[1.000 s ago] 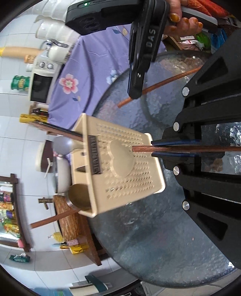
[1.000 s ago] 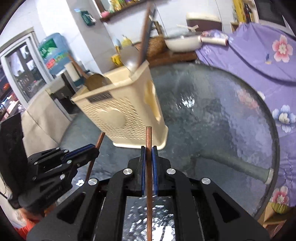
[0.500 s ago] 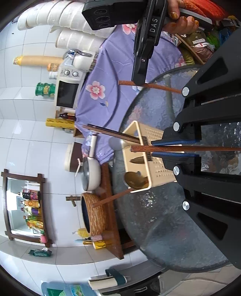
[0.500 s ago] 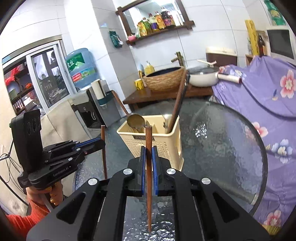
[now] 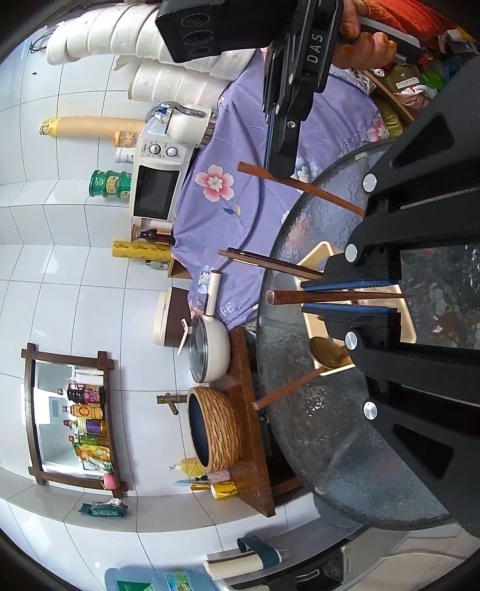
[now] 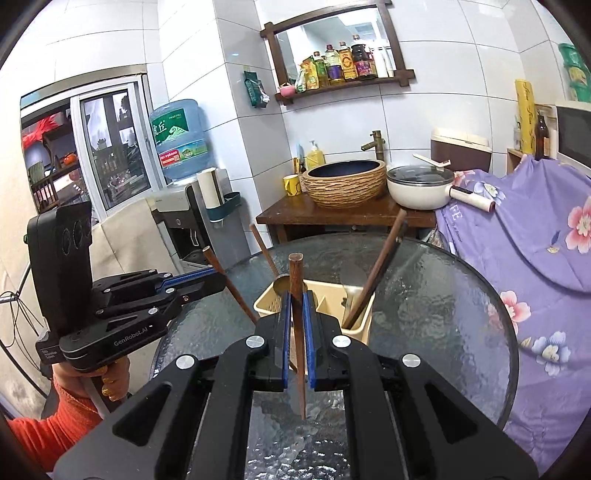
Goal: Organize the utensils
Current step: 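Lift brown chopstick with left tool while right tool carries its chopstick over holder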
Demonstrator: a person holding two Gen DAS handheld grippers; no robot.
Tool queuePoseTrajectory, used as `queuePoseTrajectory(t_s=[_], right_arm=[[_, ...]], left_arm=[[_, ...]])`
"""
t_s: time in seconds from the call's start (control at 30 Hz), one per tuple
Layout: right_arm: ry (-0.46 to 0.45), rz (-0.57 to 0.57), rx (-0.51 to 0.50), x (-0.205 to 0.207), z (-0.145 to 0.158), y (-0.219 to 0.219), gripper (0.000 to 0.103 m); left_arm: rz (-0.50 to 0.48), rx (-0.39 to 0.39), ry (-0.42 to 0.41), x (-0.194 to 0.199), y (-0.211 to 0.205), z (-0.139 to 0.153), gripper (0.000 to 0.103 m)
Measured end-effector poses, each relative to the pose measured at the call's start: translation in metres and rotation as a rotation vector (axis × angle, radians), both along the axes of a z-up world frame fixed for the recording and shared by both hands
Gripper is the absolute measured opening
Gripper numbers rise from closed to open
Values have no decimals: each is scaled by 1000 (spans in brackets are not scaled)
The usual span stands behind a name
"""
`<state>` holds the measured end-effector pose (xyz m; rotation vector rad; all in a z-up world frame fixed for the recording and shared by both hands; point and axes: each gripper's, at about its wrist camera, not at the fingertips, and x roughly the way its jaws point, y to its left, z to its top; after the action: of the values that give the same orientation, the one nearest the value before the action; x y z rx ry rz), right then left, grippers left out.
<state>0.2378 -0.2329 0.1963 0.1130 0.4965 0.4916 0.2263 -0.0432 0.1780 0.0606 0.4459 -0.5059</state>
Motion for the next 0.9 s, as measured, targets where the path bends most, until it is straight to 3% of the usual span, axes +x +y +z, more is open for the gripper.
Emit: queuePoseTrajectory(t_s=[0.17,0.4,0.63,0.77,0.9], right_arm=[[8,13,2,10,19,-3,7],[5,31,37,21,57,-7,7],[-57,-5,55,38,112,-9,7],[-99,-47,32,51,131,-6,7],[-96,-75,10,66,122,-3,7]], left_arm=[[-15,-8,-20,2,2,18,7],[-46,-39,-76,-1,6,66,7],[14,-34,-162,12,6,121,7],[47,-17,-148,31,2,125,7],[67,-18,-99,51,3,108,7]])
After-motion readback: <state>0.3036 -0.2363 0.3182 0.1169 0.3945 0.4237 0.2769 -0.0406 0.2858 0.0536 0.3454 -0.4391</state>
